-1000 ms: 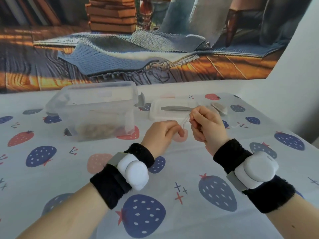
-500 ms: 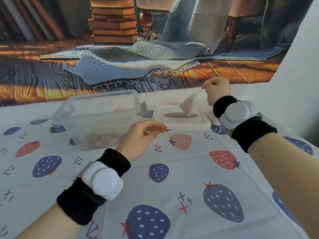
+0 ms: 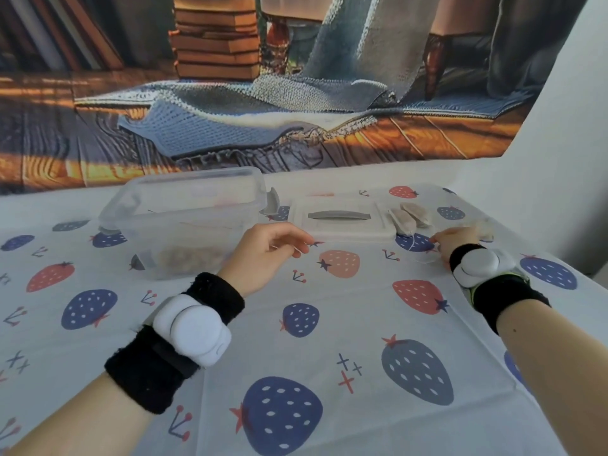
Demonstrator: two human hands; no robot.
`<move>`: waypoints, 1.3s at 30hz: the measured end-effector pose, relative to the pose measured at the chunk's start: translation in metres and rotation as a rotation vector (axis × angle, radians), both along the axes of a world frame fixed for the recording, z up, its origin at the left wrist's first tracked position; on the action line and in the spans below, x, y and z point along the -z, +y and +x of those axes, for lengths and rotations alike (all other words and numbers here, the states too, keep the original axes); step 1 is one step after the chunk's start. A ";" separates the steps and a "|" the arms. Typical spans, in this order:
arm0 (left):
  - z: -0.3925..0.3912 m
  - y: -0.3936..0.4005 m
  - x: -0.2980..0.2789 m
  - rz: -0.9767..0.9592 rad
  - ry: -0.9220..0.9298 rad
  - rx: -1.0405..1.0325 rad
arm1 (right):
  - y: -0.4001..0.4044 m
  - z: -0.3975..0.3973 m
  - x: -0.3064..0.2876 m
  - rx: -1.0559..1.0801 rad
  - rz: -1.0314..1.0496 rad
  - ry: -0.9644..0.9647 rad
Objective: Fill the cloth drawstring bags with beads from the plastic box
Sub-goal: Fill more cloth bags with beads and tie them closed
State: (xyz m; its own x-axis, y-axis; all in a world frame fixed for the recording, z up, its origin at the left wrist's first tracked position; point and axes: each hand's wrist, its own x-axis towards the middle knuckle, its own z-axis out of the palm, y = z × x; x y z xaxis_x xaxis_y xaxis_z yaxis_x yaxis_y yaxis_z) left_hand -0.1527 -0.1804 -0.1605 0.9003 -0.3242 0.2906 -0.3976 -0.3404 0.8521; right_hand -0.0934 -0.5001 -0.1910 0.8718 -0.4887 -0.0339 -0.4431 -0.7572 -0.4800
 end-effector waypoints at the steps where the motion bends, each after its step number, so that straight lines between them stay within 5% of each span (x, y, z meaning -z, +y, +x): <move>1: 0.000 0.001 0.000 0.002 -0.005 -0.001 | -0.003 0.001 0.002 0.020 0.014 -0.004; 4: -0.001 0.003 0.001 0.008 -0.011 -0.004 | -0.004 -0.005 0.005 0.068 0.295 -0.162; 18: -0.009 0.015 -0.002 0.039 -0.045 -0.024 | 0.043 -0.001 0.005 -0.089 0.249 -0.199; 25: -0.008 0.070 -0.035 -0.158 -0.250 -0.276 | 0.125 -0.007 -0.040 -0.424 0.547 -0.395; 29: 0.006 0.111 -0.033 0.126 -0.276 -0.511 | 0.178 -0.008 -0.060 -0.575 0.568 -0.489; 39: -0.018 0.138 -0.035 0.305 -0.078 -0.365 | 0.228 -0.012 -0.073 -0.716 0.590 -0.435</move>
